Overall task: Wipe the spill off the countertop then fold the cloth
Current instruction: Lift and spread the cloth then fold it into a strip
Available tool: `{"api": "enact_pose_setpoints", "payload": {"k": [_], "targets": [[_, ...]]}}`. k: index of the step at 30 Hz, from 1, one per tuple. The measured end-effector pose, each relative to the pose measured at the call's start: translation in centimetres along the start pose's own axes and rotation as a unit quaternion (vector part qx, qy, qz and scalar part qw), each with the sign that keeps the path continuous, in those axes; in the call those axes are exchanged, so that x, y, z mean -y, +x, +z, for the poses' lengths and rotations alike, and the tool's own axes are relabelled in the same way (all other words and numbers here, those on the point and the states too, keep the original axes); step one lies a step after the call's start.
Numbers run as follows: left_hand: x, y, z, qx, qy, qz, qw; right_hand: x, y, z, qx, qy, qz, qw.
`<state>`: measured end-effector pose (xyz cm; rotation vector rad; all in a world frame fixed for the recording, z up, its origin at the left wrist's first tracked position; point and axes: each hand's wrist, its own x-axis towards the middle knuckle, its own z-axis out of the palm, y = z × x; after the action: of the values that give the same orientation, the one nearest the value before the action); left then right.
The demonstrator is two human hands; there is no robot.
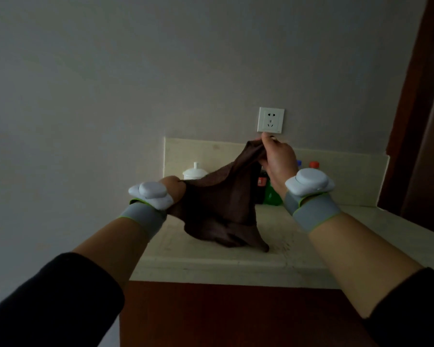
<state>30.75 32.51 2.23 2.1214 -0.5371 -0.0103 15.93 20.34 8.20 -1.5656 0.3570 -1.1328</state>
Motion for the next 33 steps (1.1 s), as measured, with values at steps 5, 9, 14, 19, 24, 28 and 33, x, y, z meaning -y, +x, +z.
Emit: {"api": "enact_pose_setpoints", "payload": {"k": [5,9,14,19,24,28,33], "targets": [[-1.4,1.4,0.4,-0.156,-0.125,0.001,0.98,-0.6,0.0,-0.4,-0.007,-0.024,0.004,1.0],[-2.4,2.1,-1.6,-0.086,-0.191,0.032,0.977,-0.6,-0.4,-0.9,-0.017,-0.033,-0.006,0.999],[-5.2,2.2,-4.4,-0.111,-0.198,0.084,0.97,1.7,-0.1,-2.2,-0.057,0.085,-0.053,0.993],[-6.7,1.6,-4.8,-0.164,-0.048,0.164,0.972,1.2,1.0,-1.8,-0.043,0.16,0.025,0.986],[-3.7,2.5,-2.5,-0.059,0.067,0.172,0.981,-4.5,2.0,-1.5,-0.05,0.124,0.121,0.984],[-2.4,3.4,-1.4,-0.068,0.064,0.127,0.987,-7.4,2.8,-1.9,-0.066,0.14,0.144,0.977],[-2.6,3.8,-0.2,-0.071,0.092,0.146,0.982,-8.1,3.0,-2.6,-0.042,0.151,0.171,0.973]]}}
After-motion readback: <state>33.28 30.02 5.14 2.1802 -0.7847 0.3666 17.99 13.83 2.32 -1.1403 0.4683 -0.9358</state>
